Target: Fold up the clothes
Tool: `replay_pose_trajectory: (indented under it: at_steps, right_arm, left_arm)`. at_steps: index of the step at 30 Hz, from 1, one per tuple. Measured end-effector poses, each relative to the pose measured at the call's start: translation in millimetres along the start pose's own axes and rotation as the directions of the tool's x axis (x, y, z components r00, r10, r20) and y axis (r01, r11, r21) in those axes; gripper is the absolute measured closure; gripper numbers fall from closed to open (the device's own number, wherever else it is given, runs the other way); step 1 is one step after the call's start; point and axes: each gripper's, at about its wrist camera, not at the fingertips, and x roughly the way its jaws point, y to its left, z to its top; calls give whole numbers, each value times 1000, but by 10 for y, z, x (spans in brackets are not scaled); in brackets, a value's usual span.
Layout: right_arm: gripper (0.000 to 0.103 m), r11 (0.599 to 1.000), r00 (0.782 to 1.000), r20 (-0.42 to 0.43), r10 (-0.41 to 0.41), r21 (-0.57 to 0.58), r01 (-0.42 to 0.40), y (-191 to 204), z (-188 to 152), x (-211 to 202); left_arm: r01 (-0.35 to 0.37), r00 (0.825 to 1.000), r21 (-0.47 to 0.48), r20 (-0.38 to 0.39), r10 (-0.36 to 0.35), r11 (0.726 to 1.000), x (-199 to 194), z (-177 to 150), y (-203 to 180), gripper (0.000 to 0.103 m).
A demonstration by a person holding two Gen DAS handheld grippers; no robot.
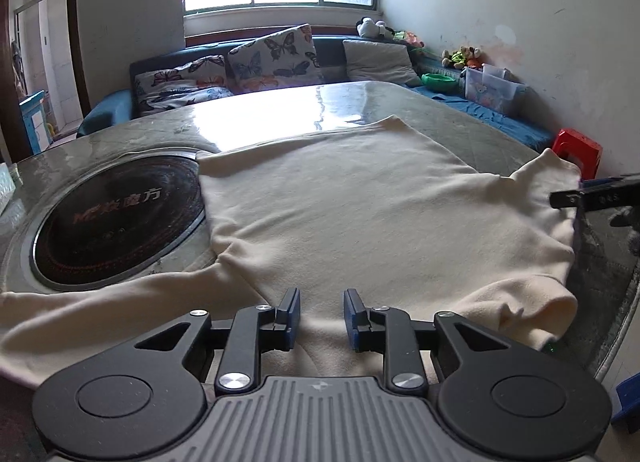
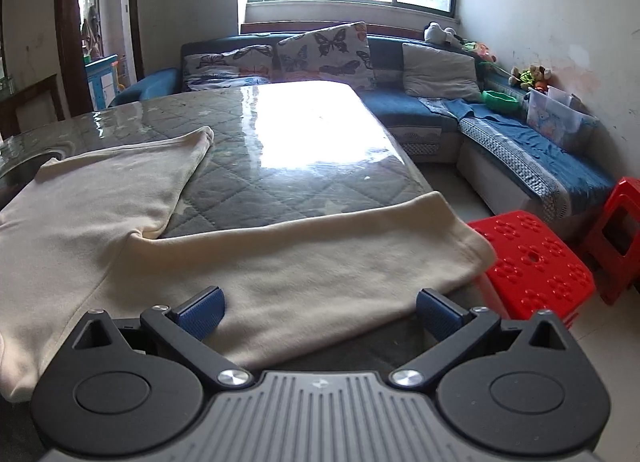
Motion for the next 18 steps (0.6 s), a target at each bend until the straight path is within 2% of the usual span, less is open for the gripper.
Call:
replay_pose_trajectory:
  at_steps: [4,8,13,18]
  right_arm:
    - [0,998,999,21,32,-54,-31,137,-30,-186]
    - [0,988,994,9,105,-111,-103,338,-78,-297]
    - [1,984,998,-10,63,-168,-64,378,-229,-357]
    - [4,996,999,4,41,-76,-41,142,-170,-453]
  left_arm:
    - [10,1000,8,19,-10,1000,-24,132,-103,73]
    - [57,997,42,44,-59,997,5,268,-308,73]
    - [104,993,75,52,-108,992,81,391,-545,71]
    - [150,987,136,36,-156,979,196,425,-807,69]
